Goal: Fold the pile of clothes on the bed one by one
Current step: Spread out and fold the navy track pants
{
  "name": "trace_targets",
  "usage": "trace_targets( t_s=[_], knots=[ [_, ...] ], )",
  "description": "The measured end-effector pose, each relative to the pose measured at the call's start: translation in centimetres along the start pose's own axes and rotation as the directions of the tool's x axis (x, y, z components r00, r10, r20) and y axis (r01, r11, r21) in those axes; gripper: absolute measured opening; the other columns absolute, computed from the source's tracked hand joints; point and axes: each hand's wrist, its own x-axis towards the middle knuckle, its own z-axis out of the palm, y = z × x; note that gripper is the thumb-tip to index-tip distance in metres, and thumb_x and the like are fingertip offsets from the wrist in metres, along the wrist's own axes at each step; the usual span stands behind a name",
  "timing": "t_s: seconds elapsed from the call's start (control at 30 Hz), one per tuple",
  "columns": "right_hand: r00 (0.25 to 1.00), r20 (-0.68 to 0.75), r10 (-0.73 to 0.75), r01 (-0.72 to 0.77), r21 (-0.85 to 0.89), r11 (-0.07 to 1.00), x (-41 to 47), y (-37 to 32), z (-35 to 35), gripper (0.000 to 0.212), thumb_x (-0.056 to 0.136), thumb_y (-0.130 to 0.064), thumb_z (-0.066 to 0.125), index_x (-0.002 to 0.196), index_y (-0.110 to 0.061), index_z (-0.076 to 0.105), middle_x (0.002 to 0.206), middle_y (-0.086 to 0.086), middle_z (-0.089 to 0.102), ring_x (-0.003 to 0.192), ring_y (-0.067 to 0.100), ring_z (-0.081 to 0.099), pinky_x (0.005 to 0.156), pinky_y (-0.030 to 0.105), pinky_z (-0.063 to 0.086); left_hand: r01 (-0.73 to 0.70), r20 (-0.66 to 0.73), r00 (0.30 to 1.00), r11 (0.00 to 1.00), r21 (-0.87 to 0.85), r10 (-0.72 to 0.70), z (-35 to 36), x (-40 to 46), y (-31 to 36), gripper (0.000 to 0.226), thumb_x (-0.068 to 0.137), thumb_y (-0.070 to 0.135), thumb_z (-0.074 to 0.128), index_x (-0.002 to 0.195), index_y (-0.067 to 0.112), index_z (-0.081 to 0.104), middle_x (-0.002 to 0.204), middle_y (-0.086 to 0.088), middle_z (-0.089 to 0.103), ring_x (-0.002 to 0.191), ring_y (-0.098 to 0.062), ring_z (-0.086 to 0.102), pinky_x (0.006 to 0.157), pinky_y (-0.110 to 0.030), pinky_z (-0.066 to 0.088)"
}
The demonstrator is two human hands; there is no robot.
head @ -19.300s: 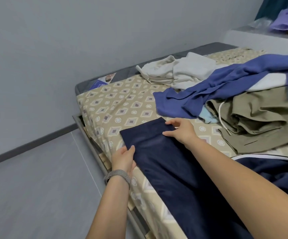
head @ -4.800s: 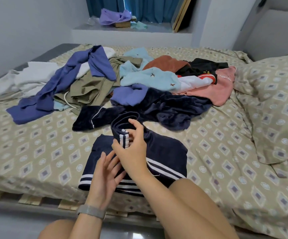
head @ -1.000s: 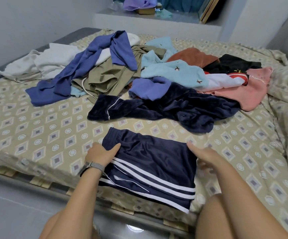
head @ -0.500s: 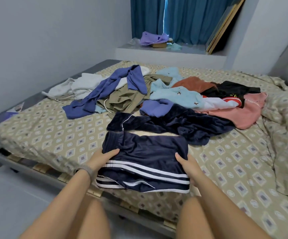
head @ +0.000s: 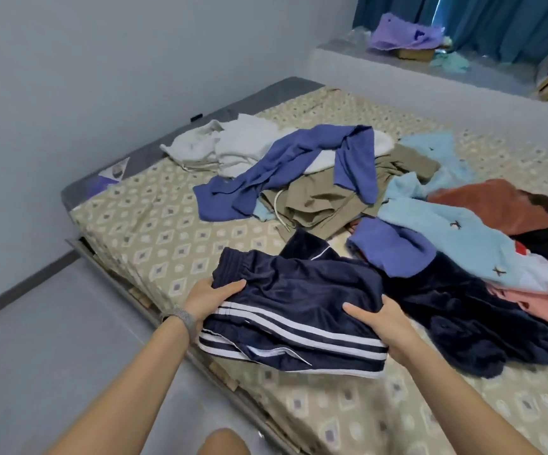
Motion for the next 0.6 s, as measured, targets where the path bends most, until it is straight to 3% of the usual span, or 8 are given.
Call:
trace_targets(
  t_s=[0.2, 0.33, 0.47, 0.6],
  knots=[
    [0.986, 0.164, 0.011, -0.006, -0.026, 1.0, 0.4, -13.9, 9.4, 0.045, 0.072, -0.017, 0.085, 0.111, -0.021, 0.062, 0.102, -0.005, 0.073, 0.091, 0.016, 0.071, 0.073, 0.03, 0.055, 0.039, -0.145, 0.987, 0.981, -0.188, -0.067, -11.6, -4.9, 9.5, 0.026, 0.078, 0.026, 0.08, 0.098, 0.019, 0.064, 0.098, -0.005, 0.072, 0.09, -0.023, 0.069, 0.076, -0.032, 0.055],
    [0.959, 0.279, 0.055, -0.031, -0.087, 0.996, -0.6, -22.5, 17.3, 0.058, 0.063, -0.024, 0.089, 0.115, -0.017, 0.064, 0.104, -0.002, 0.074, 0.092, 0.017, 0.072, 0.076, 0.032, 0.056, 0.068, -0.224, 0.966, 0.962, -0.264, -0.13, -20.1, -9.3, 15.2, 0.028, 0.077, 0.025, 0.08, 0.099, 0.017, 0.064, 0.098, -0.008, 0.072, 0.09, -0.027, 0.07, 0.074, -0.034, 0.055],
    [0.929, 0.363, 0.071, -0.032, -0.113, 0.993, -0.4, -27.5, 24.3, 0.052, 0.068, -0.018, 0.088, 0.114, -0.017, 0.064, 0.104, 0.0, 0.074, 0.092, 0.018, 0.072, 0.074, 0.031, 0.056, 0.053, -0.292, 0.945, 0.95, -0.307, -0.147, -26.3, -11.2, 17.9, 0.037, 0.078, 0.024, 0.079, 0.108, 0.015, 0.06, 0.104, -0.009, 0.069, 0.094, -0.03, 0.067, 0.082, -0.039, 0.055],
    [0.909, 0.412, 0.063, -0.001, -0.148, 0.989, 1.7, -30.8, 29.3, 0.045, 0.071, -0.014, 0.085, 0.111, -0.019, 0.064, 0.104, -0.002, 0.074, 0.088, 0.014, 0.072, 0.068, 0.025, 0.055, 0.055, -0.306, 0.939, 0.947, -0.315, -0.156, -30.7, -9.9, 19.8, 0.035, 0.077, 0.029, 0.08, 0.106, 0.017, 0.062, 0.103, -0.009, 0.071, 0.094, -0.029, 0.068, 0.083, -0.04, 0.056]
  ],
)
